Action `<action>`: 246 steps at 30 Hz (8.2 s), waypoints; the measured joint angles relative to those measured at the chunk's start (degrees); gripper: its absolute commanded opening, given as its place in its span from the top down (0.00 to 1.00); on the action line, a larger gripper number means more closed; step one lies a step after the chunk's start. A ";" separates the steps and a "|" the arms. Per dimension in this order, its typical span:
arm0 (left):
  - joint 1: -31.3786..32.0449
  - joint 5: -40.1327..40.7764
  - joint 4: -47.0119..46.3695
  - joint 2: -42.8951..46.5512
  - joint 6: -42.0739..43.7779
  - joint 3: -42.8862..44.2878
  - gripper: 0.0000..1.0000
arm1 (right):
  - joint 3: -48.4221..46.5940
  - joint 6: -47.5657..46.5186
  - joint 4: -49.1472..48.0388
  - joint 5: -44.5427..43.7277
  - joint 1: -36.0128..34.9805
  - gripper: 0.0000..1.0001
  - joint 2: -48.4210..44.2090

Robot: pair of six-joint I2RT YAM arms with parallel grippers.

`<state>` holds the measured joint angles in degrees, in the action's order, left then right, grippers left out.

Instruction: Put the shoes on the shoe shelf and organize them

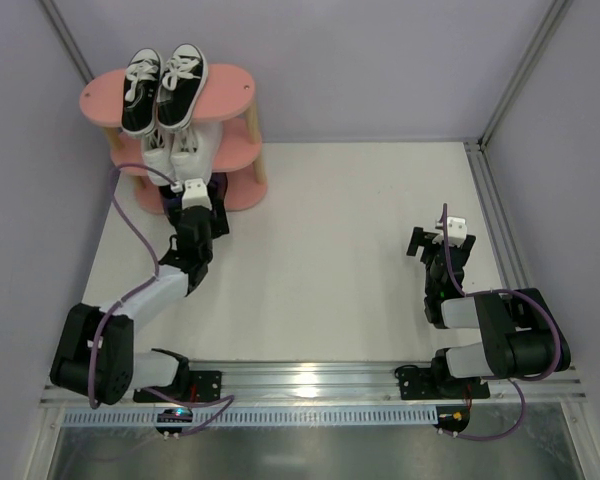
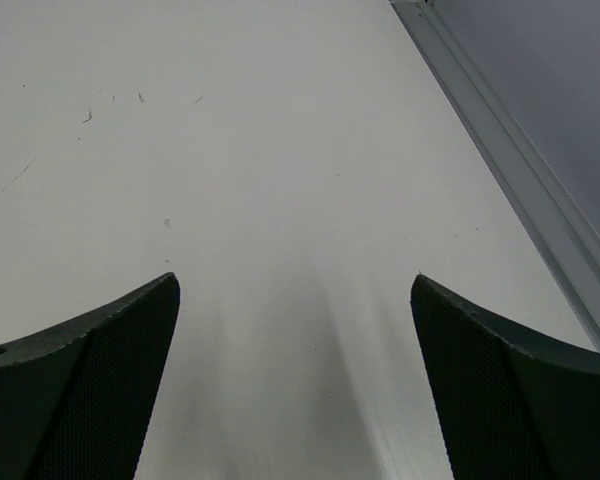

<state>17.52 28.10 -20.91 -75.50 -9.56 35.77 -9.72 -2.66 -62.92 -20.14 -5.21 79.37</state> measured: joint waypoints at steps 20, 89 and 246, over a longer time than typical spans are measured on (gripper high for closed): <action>-0.02 -8.83 19.32 -3.67 -8.72 6.36 0.54 | 0.00 0.00 0.00 -0.02 0.00 0.03 0.00; -1.51 -2.97 31.01 -16.44 -3.54 20.20 1.00 | 0.00 0.00 0.00 0.00 0.00 0.03 0.00; 7.58 13.31 79.62 73.90 -20.00 18.78 0.00 | 0.00 0.00 0.00 0.00 0.00 0.03 0.00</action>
<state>25.10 41.41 58.72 -1.61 -29.56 54.54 -9.72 -2.66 -62.92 -20.14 -5.21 79.37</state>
